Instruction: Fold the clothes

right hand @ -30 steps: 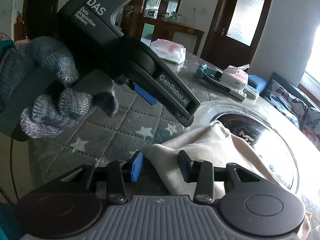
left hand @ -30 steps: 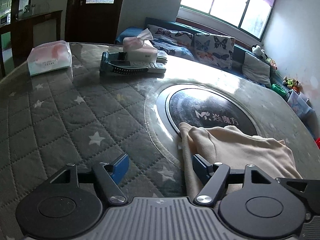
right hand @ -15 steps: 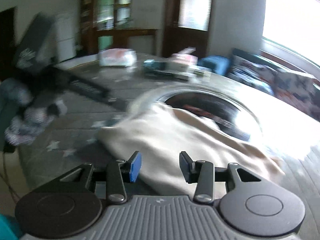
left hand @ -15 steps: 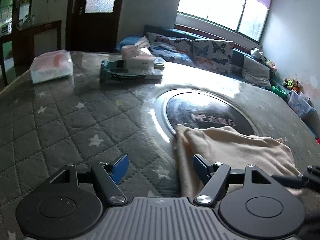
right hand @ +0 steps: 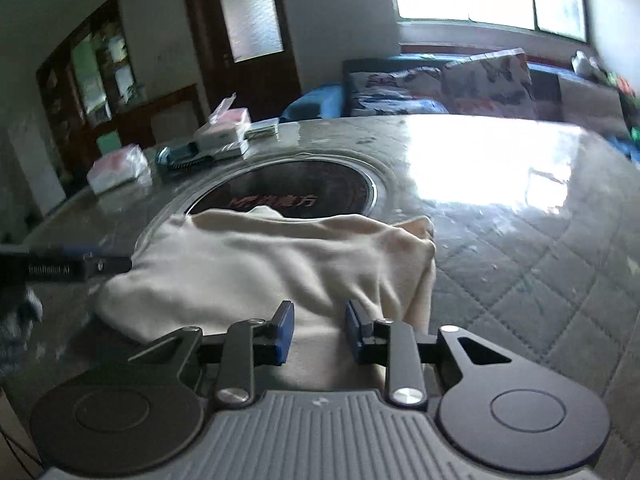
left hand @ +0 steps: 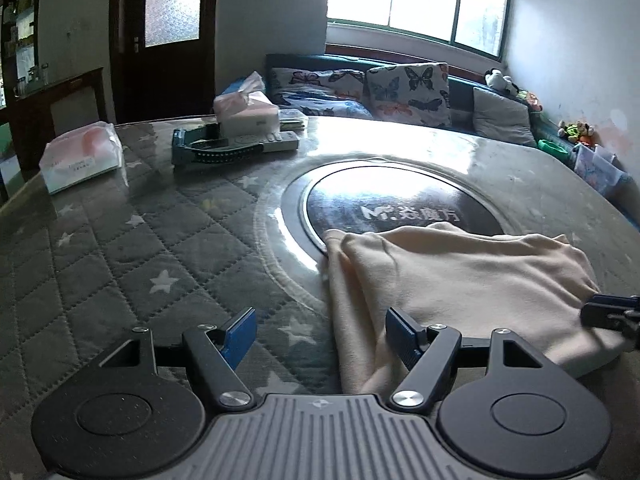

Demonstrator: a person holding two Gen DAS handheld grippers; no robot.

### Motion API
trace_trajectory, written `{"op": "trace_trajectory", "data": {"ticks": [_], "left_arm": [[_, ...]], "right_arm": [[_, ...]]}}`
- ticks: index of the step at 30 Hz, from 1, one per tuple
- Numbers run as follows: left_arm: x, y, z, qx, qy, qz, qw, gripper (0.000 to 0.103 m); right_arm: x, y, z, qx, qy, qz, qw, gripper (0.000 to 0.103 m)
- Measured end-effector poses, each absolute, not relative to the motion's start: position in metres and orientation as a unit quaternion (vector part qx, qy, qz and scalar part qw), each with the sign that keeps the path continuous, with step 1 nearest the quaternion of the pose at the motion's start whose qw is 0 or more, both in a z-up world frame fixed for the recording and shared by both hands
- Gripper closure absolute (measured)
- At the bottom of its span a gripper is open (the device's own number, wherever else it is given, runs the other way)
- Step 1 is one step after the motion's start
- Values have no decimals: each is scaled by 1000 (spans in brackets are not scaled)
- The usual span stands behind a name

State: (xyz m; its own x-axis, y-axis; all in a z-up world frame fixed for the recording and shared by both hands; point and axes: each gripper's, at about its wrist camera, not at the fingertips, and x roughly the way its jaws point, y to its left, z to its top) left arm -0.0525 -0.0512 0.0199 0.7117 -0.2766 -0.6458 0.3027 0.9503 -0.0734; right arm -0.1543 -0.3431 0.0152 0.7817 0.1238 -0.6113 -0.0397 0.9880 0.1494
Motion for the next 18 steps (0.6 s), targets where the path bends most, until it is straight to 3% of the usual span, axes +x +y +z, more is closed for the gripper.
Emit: {"op": "trace_trajectory", "data": {"ticks": [14,18], "left_arm": [[-52,-57,39,15,315,-167,934,29],[-47,-73,28,49,322,-172,930,29]], "right_arm": [[-119,-351,21,66,333,43,939,77],[-113,-358,18,75,335,34,939,84]]}}
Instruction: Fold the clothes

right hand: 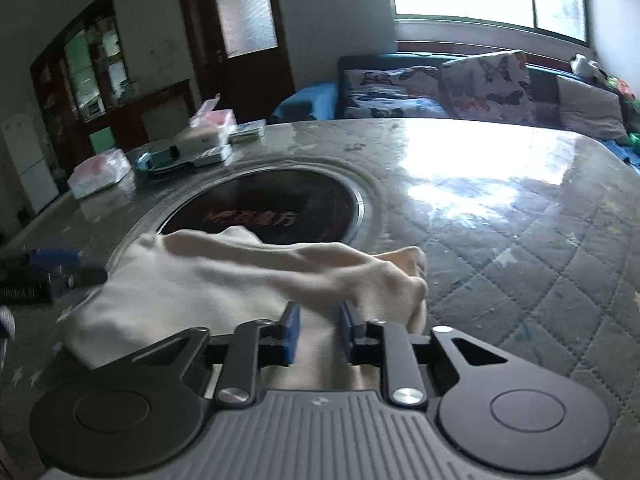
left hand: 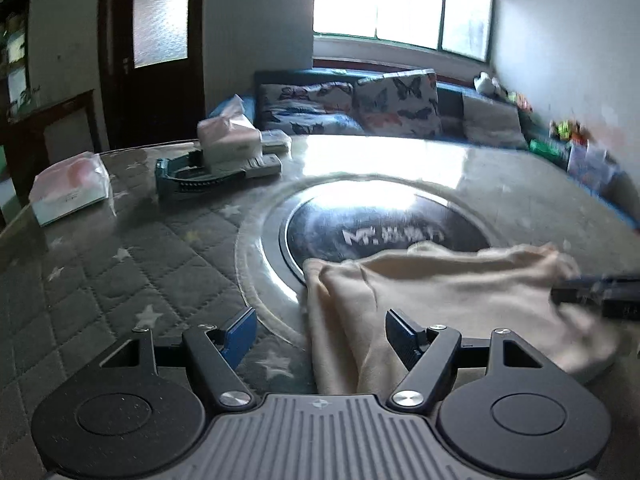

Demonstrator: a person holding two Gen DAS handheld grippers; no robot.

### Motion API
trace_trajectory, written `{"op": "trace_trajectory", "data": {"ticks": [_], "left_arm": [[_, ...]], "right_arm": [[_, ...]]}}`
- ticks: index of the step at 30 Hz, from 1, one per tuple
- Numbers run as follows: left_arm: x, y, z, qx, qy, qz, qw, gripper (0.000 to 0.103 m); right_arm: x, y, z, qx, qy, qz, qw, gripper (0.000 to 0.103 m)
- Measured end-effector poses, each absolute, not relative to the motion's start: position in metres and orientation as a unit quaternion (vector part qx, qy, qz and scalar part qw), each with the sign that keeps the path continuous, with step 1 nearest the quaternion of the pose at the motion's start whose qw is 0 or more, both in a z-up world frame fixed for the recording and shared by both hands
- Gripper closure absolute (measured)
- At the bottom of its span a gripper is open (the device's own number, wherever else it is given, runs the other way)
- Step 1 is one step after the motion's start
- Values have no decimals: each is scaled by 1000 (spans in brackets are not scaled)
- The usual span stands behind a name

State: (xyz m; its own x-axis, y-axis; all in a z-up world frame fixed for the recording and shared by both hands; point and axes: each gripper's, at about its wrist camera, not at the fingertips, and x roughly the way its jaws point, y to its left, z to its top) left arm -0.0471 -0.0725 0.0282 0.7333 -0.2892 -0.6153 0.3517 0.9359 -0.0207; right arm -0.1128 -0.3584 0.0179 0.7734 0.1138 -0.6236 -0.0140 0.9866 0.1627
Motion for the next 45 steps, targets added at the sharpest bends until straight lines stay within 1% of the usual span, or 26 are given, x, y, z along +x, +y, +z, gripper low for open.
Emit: {"op": "trace_trajectory", "data": {"ticks": [2,6,12,19,26,33,39,43,45], "left_arm": [[-46,-75,23,52,327,-174,927,29],[-45,-76,18,56,332,-177,925,29],[-44,-74,16,55,335,-180,923,29],[-43,-74,15,50,339,-183,921,29],[-42,-72,15,48,340,-184,921,27],[-44,-64,22,29,335,-185,923,28],[-40,-60,18,37,341,-169,924,28],[-38,-51,22,24,343,-162,925,28],[-37,-44,25,13,343,-157,926,28]], "right_arm": [[-111,-363,19,85,333,29,939,84],[-102,-364,24,70,325,20,943,83],[-82,-380,12,80,347,-3,934,83],[-62,-359,27,45,337,20,940,82],[-35,-346,10,13,357,12,934,82],[-53,-331,31,-5,340,44,939,81],[-72,-300,42,-29,332,106,937,80],[-87,-268,42,-66,334,158,927,80],[-95,-253,43,-85,331,184,921,78]]}}
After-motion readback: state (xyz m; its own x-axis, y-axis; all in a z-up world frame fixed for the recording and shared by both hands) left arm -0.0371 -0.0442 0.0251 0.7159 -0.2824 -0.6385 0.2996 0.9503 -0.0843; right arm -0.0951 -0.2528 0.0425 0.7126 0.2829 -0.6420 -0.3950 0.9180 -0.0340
